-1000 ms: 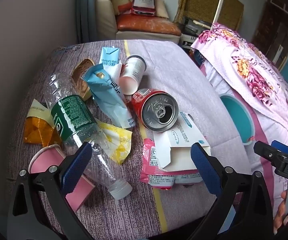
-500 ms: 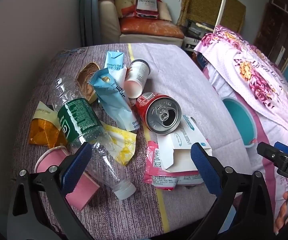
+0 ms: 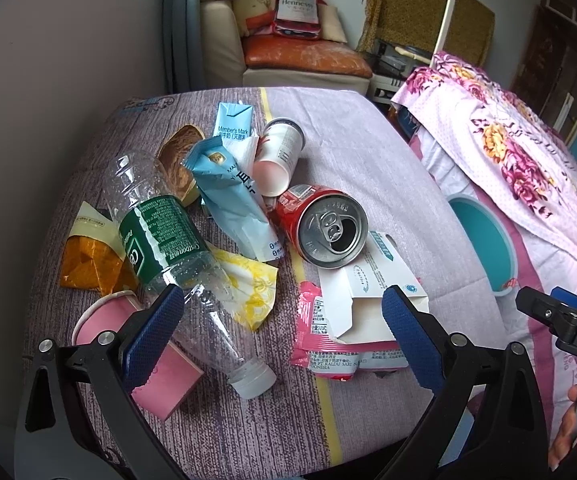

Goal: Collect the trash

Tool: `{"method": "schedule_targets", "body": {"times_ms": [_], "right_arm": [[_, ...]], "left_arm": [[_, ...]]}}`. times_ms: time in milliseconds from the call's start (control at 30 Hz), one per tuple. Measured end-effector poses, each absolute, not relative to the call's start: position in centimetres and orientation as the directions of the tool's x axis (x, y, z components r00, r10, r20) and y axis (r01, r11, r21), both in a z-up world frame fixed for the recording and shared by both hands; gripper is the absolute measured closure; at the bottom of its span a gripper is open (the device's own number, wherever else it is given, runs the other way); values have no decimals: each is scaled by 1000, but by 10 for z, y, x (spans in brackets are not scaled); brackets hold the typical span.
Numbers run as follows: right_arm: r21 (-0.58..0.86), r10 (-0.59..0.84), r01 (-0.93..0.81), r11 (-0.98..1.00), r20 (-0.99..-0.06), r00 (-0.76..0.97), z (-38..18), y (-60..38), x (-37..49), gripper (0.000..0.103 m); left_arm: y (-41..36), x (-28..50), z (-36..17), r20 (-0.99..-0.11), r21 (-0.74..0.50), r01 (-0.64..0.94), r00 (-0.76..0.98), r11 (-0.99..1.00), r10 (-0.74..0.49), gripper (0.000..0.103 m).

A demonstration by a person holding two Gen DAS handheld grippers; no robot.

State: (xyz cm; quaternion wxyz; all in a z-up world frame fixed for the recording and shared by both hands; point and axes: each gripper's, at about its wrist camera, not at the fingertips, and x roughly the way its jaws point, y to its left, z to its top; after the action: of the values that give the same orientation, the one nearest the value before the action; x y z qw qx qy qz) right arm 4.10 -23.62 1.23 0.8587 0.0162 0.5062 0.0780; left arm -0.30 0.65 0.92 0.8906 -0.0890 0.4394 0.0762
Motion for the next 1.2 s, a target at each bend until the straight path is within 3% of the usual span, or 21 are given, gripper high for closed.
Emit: {"method": "schedule_targets", "body": {"times_ms": [1200], "right_arm": [[103, 140, -108, 989, -887, 440, 0, -232, 43, 6]], "left_arm": [[8, -5, 0, -806, -87, -224, 588, 971, 64, 4]]}}
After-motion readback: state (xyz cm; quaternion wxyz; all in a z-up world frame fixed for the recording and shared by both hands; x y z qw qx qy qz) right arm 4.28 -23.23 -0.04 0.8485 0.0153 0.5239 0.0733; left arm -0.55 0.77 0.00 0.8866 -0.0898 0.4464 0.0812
